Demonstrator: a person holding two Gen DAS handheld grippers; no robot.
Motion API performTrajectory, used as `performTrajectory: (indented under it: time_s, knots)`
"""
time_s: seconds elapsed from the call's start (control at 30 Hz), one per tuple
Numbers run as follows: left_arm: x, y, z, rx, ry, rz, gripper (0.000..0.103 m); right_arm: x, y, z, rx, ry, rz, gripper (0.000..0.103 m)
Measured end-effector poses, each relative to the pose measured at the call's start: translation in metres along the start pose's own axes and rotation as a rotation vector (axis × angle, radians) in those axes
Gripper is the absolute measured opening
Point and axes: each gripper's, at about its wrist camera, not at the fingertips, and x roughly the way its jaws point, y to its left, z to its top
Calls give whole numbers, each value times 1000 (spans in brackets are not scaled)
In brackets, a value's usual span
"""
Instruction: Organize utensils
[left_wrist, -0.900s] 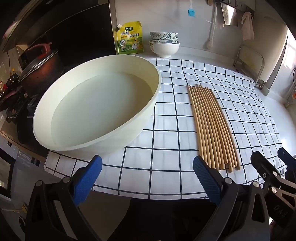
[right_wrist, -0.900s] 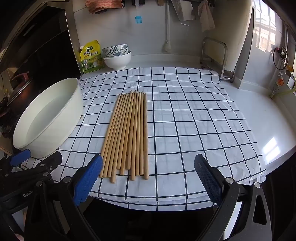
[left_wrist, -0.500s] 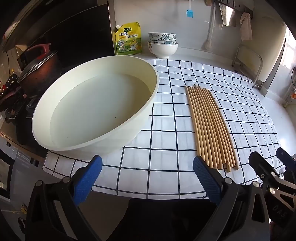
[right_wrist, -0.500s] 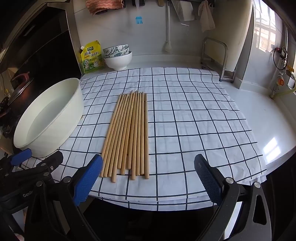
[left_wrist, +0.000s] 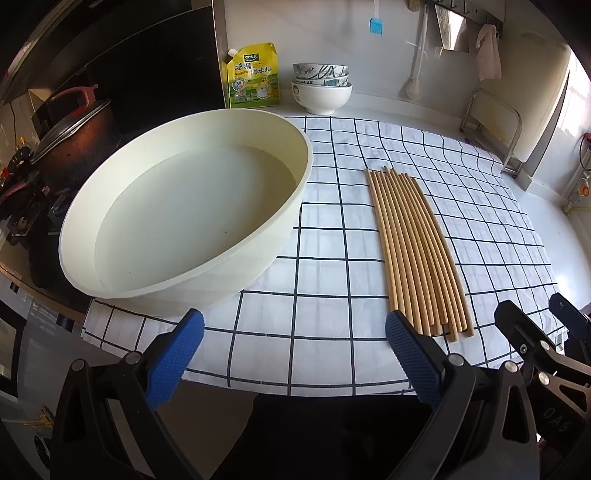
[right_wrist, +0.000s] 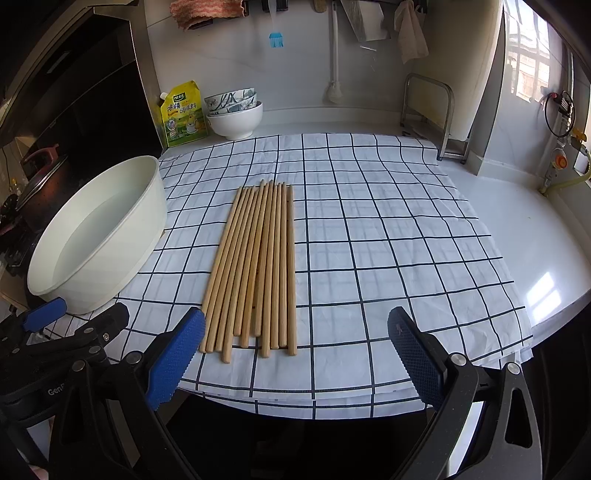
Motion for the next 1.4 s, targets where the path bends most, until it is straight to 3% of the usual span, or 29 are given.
performTrajectory:
  time_s: [1.4]
  knots:
    - [2,-5,-1,12,2,-11,97,-2,-3,0,1,-2,0,95]
